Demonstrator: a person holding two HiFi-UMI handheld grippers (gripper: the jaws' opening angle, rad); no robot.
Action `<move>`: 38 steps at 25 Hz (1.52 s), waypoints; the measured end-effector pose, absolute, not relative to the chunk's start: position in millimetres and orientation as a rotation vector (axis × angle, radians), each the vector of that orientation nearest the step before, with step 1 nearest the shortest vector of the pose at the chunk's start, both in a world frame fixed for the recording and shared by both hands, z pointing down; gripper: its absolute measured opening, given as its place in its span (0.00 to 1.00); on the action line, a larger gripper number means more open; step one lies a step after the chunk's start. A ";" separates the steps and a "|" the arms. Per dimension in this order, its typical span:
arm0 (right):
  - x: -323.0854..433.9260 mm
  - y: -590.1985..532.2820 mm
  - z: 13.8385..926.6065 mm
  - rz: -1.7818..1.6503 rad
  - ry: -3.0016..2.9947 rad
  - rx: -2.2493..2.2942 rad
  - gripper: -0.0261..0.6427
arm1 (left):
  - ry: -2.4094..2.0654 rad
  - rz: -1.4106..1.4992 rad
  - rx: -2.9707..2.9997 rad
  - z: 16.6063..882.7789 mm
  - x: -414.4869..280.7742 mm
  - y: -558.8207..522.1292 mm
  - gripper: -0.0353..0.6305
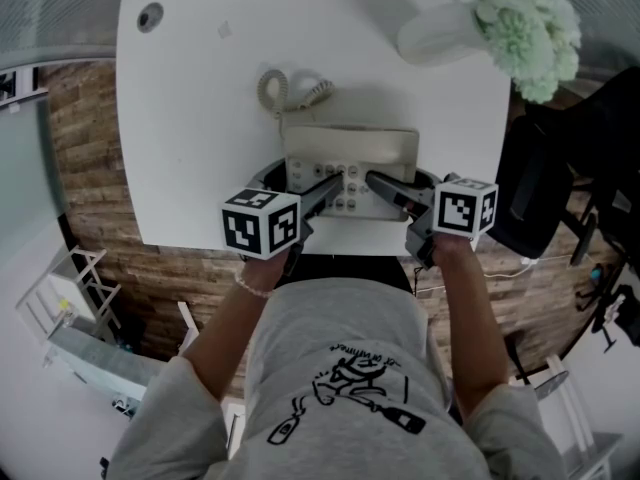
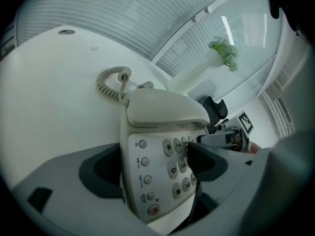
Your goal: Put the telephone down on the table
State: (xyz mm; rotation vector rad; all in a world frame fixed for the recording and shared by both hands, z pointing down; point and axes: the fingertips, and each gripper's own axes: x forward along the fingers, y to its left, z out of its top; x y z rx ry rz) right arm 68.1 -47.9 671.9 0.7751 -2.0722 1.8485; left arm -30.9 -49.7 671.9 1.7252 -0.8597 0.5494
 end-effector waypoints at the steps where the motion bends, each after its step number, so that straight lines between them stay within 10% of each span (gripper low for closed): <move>1: 68.5 -47.7 672.4 1.846 -2.070 0.780 0.48 | -0.863 0.552 1.725 672.2 -31.2 -49.8 0.65; 38: 68.3 -51.0 675.7 1.758 -2.026 0.910 0.49 | -0.921 0.668 1.702 678.1 -40.4 -51.9 0.68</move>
